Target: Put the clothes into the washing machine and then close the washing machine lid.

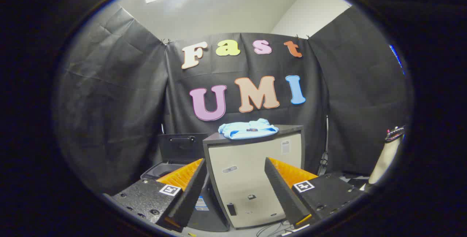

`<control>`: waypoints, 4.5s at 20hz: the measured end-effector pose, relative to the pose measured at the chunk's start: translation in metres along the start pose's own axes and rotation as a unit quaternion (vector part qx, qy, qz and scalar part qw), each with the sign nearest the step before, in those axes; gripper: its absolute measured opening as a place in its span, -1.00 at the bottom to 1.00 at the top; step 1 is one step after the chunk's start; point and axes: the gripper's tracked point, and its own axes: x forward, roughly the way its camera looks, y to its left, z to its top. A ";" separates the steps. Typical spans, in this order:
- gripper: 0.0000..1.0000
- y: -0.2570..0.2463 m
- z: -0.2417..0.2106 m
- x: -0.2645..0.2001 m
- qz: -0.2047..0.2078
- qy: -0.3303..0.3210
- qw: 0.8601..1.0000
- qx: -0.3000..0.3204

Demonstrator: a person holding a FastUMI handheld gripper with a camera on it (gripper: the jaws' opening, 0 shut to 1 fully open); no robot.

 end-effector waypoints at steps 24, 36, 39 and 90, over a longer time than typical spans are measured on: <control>0.93 0.024 -0.001 0.063 -0.023 -0.003 0.999 -0.026; 0.93 0.028 0.016 0.067 -0.030 0.001 0.999 -0.029; 0.93 0.031 0.020 0.075 -0.025 0.003 0.999 -0.027; -0.95 -0.042 0.025 0.373 -0.053 0.257 0.964 -0.035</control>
